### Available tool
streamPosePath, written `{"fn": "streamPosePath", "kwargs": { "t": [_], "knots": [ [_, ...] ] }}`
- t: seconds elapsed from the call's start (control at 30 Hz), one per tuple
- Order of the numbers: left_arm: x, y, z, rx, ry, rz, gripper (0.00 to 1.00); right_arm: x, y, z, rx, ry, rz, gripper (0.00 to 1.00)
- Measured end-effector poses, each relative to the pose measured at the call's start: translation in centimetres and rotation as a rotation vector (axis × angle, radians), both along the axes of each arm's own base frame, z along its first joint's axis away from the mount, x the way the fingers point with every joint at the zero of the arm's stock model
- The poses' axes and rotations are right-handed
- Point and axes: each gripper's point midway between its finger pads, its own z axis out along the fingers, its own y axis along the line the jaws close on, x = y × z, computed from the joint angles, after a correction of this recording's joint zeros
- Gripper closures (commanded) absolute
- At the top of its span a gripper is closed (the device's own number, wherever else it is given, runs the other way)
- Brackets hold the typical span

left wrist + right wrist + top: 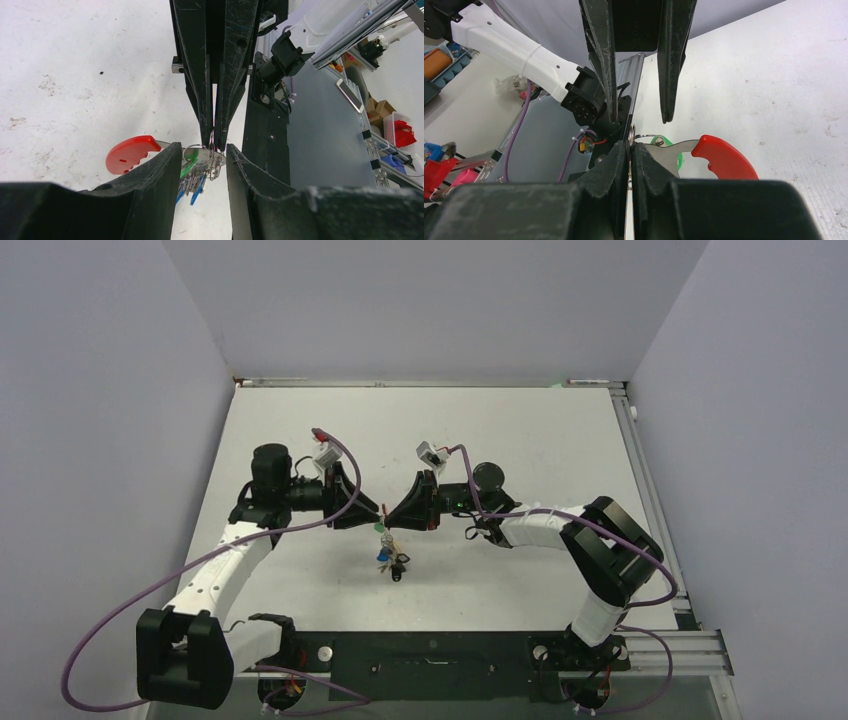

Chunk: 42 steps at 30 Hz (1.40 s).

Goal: Remove the keys from the keyring

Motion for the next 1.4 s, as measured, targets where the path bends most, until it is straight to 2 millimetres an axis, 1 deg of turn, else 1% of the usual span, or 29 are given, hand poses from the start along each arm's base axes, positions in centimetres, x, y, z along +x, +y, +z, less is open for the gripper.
{"fn": "streamPosePath", "kwargs": {
  "t": [0.2,0.47,0.53,0.63,0.67,0.7,0.77,0.83,0.87,0.93,1.0,1.1,1.2,1.3,1.4],
  "knots": [
    [-0.3,-0.3,-0.5,-0.006,0.017,-0.007,0.73,0.0,0.0,0.4,0.015,-0.005,0.001,0.95],
    [-0.6,-0.8,-0.3,-0.011,0.011,-0.023,0.78,-0.2,0.0,0.9,0.03,-0.002,0.006,0.95],
    [-0.7,-0.9,-0.3,-0.012,0.01,-0.03,0.82,-0.2,0.0,0.9,0.031,-0.003,0.006,0.95],
    [-0.8,-1.1,-0.2,-0.014,0.006,-0.036,0.97,-0.2,0.0,1.0,0.032,-0.002,0.009,0.95],
    [-0.9,-1.2,-0.2,-0.015,0.006,-0.04,1.0,-0.2,0.0,1.0,0.032,-0.002,0.008,0.95],
    [-0.9,-1.2,-0.1,-0.016,0.008,-0.041,1.0,-0.2,0.0,1.0,0.032,-0.001,0.009,0.93],
    [-0.9,-1.2,-0.1,-0.017,0.011,-0.041,1.0,-0.2,0.0,1.0,0.032,0.0,0.009,0.83],
    [-0.9,-1.2,-0.2,-0.014,0.01,-0.04,1.0,-0.3,-0.1,0.9,0.03,0.0,0.015,0.76],
    [-1.0,-1.1,-0.4,-0.008,0.012,-0.039,1.0,-0.3,-0.1,0.9,0.028,-0.004,0.018,0.72],
    [-1.1,-1.0,-1.0,0.016,0.012,-0.037,1.0,-0.2,-0.3,0.6,0.015,-0.009,0.022,0.59],
    [-1.3,-0.8,-1.5,0.051,0.004,-0.038,1.0,0.0,-0.4,0.5,-0.007,-0.024,0.023,0.53],
    [-1.6,-0.6,-1.8,0.095,-0.027,-0.051,1.0,0.5,-0.4,0.9,-0.034,-0.069,0.028,0.52],
    [-2.0,-0.6,-2.2,0.141,-0.059,-0.068,1.0,1.1,-0.2,1.2,-0.07,-0.131,0.034,0.53],
    [-2.5,-0.7,-2.5,0.181,-0.086,-0.094,1.0,1.5,0.1,0.8,-0.127,-0.18,0.049,0.54],
    [-2.9,-0.9,-2.8,0.207,-0.101,-0.119,1.0,0.9,0.3,0.0,-0.178,-0.205,0.081,0.57]
  ]
}}
